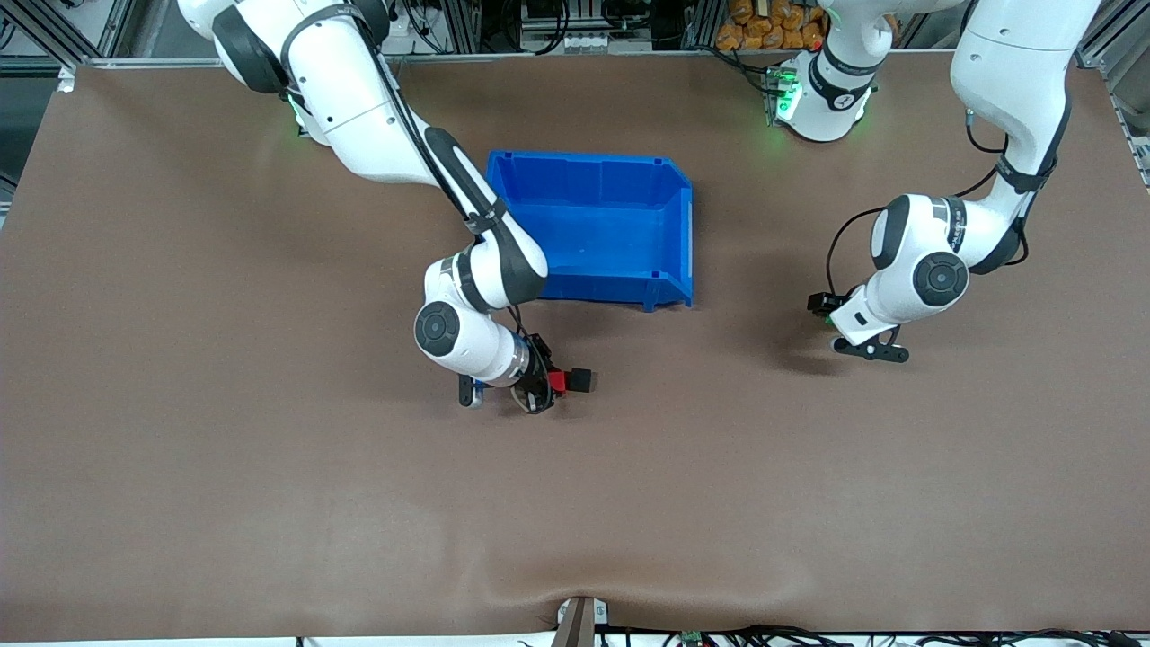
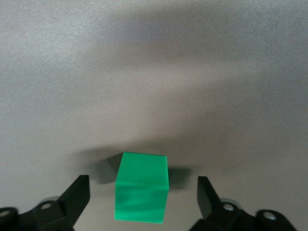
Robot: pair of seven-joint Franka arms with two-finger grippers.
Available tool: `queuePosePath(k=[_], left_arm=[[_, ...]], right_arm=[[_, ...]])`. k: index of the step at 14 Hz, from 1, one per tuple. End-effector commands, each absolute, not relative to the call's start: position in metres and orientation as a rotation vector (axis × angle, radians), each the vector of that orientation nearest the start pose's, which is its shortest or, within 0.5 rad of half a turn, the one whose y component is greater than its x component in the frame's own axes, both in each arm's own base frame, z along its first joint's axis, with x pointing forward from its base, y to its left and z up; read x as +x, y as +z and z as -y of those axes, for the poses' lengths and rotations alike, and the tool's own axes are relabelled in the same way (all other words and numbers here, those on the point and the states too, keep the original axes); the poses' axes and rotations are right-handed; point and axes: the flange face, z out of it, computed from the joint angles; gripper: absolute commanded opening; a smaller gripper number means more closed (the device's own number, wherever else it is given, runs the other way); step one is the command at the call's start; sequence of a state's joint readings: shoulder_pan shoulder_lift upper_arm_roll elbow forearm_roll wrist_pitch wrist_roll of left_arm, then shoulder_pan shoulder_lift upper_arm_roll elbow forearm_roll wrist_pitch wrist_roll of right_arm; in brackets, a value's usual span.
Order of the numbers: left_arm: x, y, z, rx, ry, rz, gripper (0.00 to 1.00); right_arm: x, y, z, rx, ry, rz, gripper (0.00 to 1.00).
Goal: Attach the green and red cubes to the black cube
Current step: 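Place the red cube beside the black cube while the left gripper grasps green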
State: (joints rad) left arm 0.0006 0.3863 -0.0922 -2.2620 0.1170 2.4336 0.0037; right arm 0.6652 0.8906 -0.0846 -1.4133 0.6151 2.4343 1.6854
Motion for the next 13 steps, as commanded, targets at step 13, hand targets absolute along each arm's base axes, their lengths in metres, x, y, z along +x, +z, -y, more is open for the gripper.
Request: queuePosePath(k=[13], left_arm=[[0.597,0.248,0.071,-3.066,0.135,0.172,0.00]], right_arm=[[0.714,0.296,-0.252,-2.264,0.139,-1.764,1.00]])
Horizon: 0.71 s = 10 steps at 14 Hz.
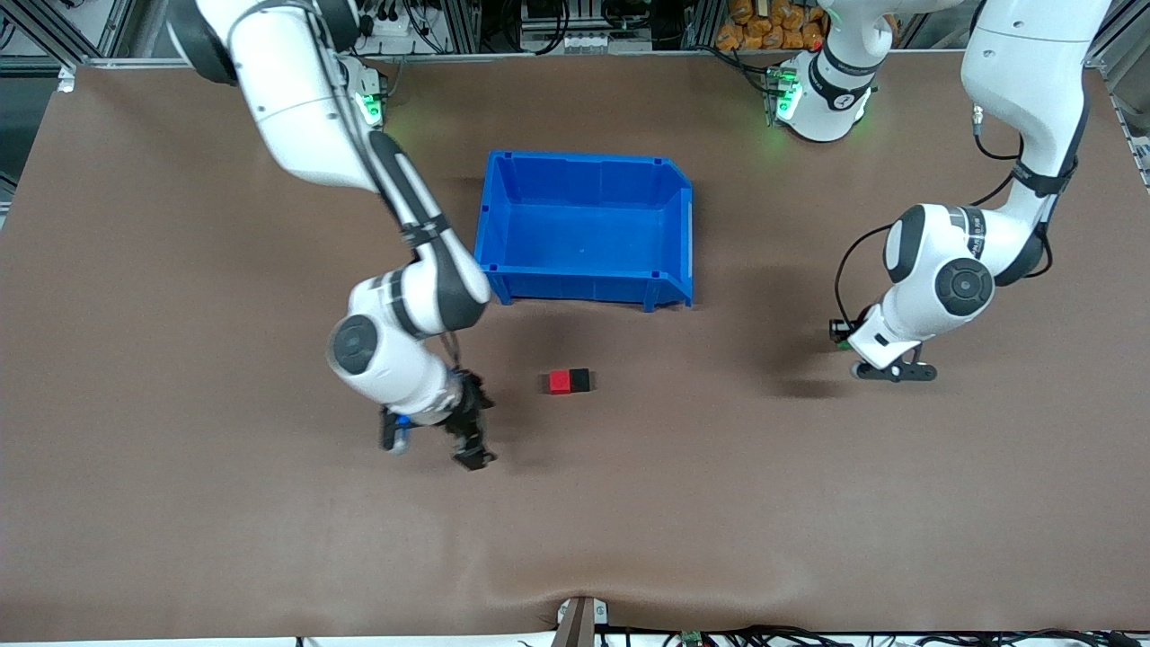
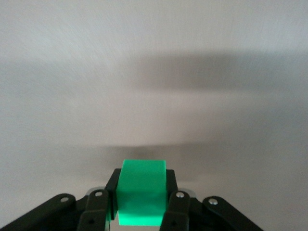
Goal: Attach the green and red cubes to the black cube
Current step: 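Place the red cube beside the black cube while the left gripper grasps green, then carry the green cube toward the black cube while the right gripper withdraws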
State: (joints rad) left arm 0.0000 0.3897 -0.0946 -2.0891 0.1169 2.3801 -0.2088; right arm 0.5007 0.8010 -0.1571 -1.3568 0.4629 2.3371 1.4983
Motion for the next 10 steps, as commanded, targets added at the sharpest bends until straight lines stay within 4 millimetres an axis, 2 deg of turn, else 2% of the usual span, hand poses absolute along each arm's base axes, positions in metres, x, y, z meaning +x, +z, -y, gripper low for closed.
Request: queuePosePath(k=[1,3,6,7,9,10], left_arm=[[0.608,0.260,0.082,-3.055,0.130,0.252,0.00],[0.619,0.272,0.120,-3.010,0.134,0.480,0.00],[0.635,0.280,0.161,-2.923,0.060,0.913,0.00],[0.634,0.276,0.181,-2.894,0.072,1.042,0.00],[0.628,0.255,0.228,-2.813,0.118,1.278,0.00],[0.623,0.238,0.253,-2.759,0.139,1.368,0.00]], right_arm=[[0.719,0.311,-0.231,-2.359,0.157,-1.736,1.00],[0.722,0.343,-0.180,-2.545,0.236,-1.636,1.00],[0.722,0.401,-0.099,-2.667,0.254,-1.413,1.00],[0.719,0.429,-0.076,-2.693,0.225,-1.313,1.00],[0.704,0.478,-0.041,-2.777,0.182,-1.117,1.00],[0.693,0.500,-0.017,-2.830,0.182,-1.023,1.00]])
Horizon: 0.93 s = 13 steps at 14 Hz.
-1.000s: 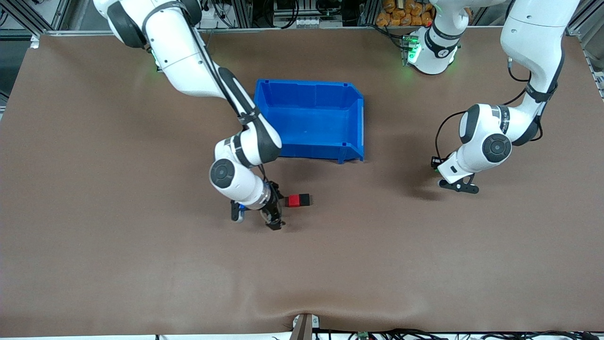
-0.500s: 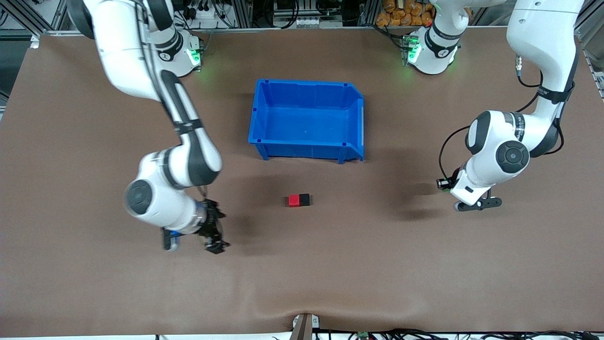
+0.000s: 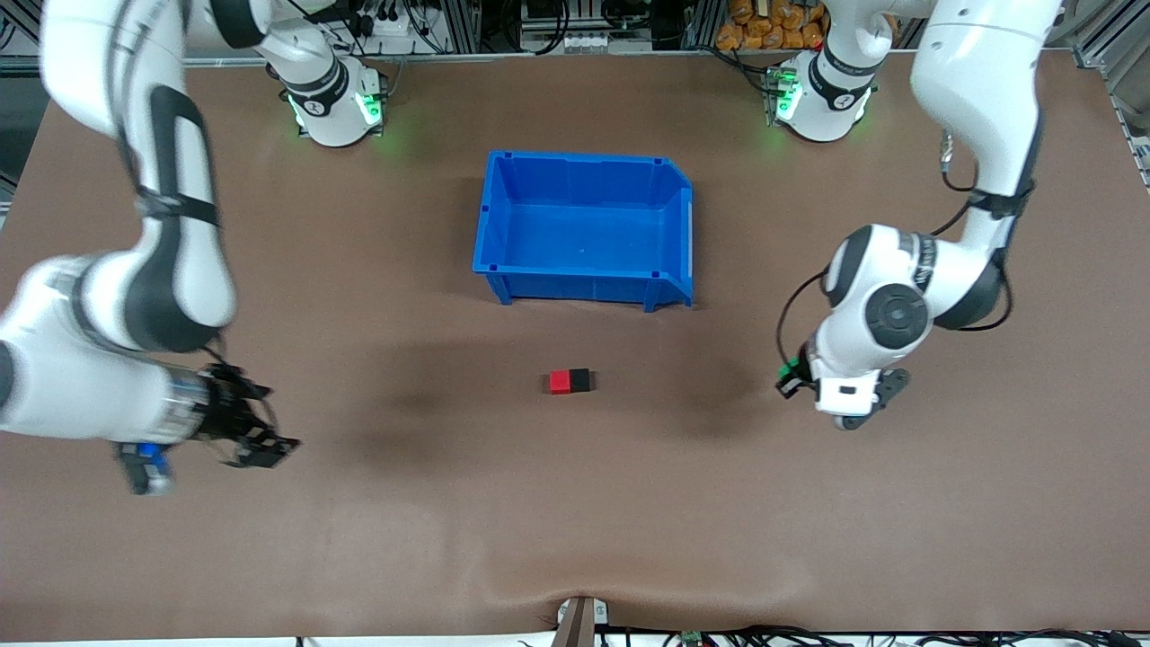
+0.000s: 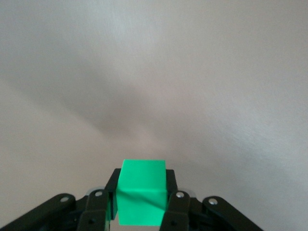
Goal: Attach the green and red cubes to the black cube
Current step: 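Carry the green cube toward the black cube while the right gripper withdraws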
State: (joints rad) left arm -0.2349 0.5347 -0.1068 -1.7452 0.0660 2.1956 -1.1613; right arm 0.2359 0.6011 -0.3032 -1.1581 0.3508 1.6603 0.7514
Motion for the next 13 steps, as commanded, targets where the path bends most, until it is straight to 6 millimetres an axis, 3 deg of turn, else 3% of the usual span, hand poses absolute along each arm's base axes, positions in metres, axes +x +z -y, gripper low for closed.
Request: queuePosePath(k=[1,2,4,6,7,9,10,12,13], left_arm=[[0.616,0.220,0.276,-2.697,0.151,1.452,0.00],[0.607,0.204,0.296,-2.652,0.157,1.504,0.00],[0.601,0.198,0.322,-2.612,0.124,1.629,0.00],[0.595,0.191,0.340,-2.551,0.105,1.777,0.00],[0.592,0.189,0.351,-2.531,0.117,1.853,0.00],[0.584,0.188,0.370,-2.499,0.184,1.944,0.00],[0.584,0.189,0.372,-2.465,0.241,2.003,0.00],[0.581,0.192,0.382,-2.446,0.308,2.053,0.00],[0.575,0.188,0.391,-2.432,0.345,2.065,0.00]], right_arm=[[0.680,0.522,0.003,-2.877,0.191,-0.912,1.00],[0.664,0.543,0.021,-2.909,0.217,-0.820,1.00],[0.636,0.577,0.052,-2.974,0.247,-0.700,1.00],[0.601,0.615,0.053,-3.068,0.289,-0.592,1.00],[0.586,0.623,0.049,-3.117,0.296,-0.499,1.00],[0.552,0.629,0.066,-3.101,0.218,-0.370,1.00],[0.534,0.623,0.075,-3.092,0.151,-0.343,1.00],[0.509,0.611,0.078,-3.107,0.134,-0.301,1.00],[0.504,0.614,0.069,-3.116,0.133,-0.267,1.00]])
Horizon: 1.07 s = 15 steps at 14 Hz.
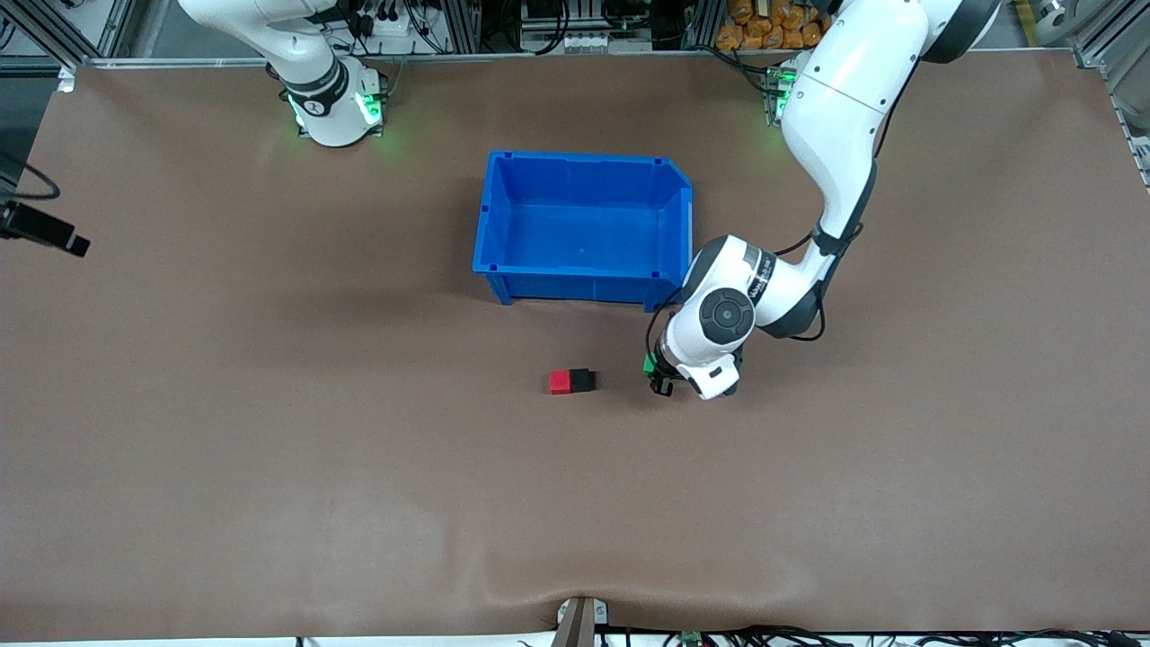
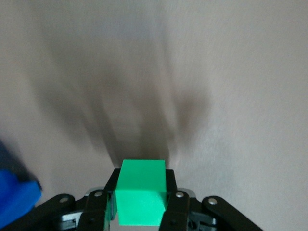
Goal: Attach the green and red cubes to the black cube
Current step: 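Carry the green cube toward the black cube while the right gripper withdraws, then lower the green cube against the black cube and open the left gripper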
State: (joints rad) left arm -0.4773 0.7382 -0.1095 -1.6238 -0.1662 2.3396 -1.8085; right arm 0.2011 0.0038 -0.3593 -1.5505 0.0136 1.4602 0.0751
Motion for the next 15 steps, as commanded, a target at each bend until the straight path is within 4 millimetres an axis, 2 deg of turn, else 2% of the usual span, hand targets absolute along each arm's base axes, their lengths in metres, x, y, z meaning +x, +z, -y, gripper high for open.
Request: queuePosePath(k=[1,2,4,6,8,13,15], left_arm=[[0.573,0.186,0.397,-2.409,0.374,2.095,0.00],[0.576,0.186,0.402,-2.399,0.378,2.118,0.00],[0.579,0.189,0.415,-2.383,0.379,2.157,0.00],[0.582,0.193,0.425,-2.366,0.378,2.196,0.00],[0.581,0.189,0.432,-2.350,0.381,2.215,0.00],[0.584,0.184,0.438,-2.360,0.351,2.272,0.00],[0.583,0.184,0.443,-2.381,0.339,2.289,0.00]], right_arm=[[0.507,0.615,0.064,-3.128,0.130,-0.252,1.00],[0.509,0.623,0.066,-3.131,0.099,-0.259,1.00],[0.528,0.641,0.075,-3.151,0.042,-0.305,1.00],[0.535,0.652,0.076,-3.165,0.059,-0.323,1.00],[0.532,0.651,0.072,-3.159,0.107,-0.328,1.00],[0.529,0.660,0.066,-3.146,0.085,-0.318,1.00],[0.528,0.663,0.073,-3.140,0.068,-0.323,1.00]])
